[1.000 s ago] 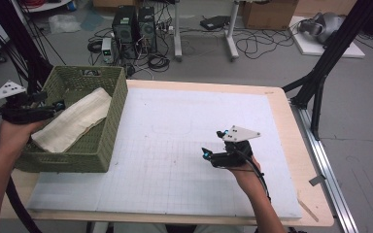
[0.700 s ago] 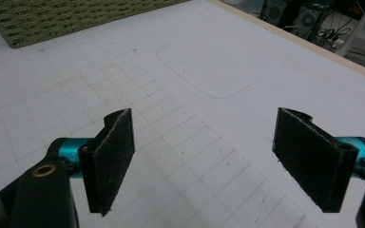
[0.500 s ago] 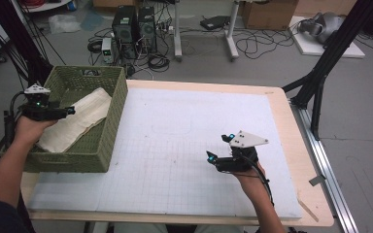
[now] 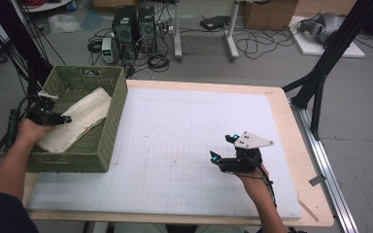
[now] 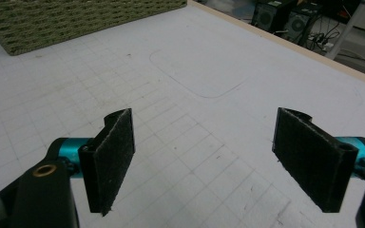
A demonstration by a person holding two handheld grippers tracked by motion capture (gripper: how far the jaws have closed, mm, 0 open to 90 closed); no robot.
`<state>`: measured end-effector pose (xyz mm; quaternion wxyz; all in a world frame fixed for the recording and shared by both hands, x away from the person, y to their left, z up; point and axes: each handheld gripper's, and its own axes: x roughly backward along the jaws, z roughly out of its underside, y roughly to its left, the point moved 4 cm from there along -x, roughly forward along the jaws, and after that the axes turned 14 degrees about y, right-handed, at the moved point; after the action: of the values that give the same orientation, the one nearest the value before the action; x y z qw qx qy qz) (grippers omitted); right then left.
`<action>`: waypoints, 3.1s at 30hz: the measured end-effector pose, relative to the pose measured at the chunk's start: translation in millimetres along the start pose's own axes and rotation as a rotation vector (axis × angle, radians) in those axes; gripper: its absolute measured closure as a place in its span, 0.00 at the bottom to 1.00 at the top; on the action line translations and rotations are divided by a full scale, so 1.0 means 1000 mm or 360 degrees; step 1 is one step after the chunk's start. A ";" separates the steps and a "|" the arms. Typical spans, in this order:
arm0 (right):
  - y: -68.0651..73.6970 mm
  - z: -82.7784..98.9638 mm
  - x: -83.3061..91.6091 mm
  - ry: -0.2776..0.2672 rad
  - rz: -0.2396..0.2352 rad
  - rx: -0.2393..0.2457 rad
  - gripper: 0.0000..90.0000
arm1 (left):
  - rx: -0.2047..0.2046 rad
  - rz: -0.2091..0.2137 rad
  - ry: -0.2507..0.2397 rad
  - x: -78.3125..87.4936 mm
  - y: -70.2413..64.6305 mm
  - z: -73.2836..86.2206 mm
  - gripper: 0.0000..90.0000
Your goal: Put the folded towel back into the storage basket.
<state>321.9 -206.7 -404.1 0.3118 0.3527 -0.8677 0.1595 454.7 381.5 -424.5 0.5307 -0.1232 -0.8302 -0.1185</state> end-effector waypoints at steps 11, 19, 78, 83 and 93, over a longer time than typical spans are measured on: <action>0.000 0.001 0.000 0.0002 -0.0001 0.0001 0.24 | -0.0304 -0.0092 0.0004 0.007 -0.023 -0.003 0.95; -0.001 0.001 0.000 0.0009 0.0005 -0.0007 0.24 | -0.0384 0.0149 0.0180 -0.004 -0.047 0.000 0.78; -0.003 0.001 0.002 -0.0001 0.0020 -0.0008 0.25 | -0.0331 0.0332 0.0250 -0.012 -0.063 0.003 0.66; -0.003 0.001 0.004 -0.0005 0.0022 -0.0018 0.25 | -0.0295 0.0356 0.0185 -0.007 -0.060 0.001 0.64; -0.004 0.001 0.004 -0.0002 0.0021 -0.0018 0.26 | -0.0217 0.0357 0.0028 0.004 -0.054 -0.003 0.66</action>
<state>321.9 -212.0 -401.6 0.3121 0.3453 -0.8712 0.1564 438.0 330.1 -423.4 0.5383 -0.2499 -0.7965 -0.1155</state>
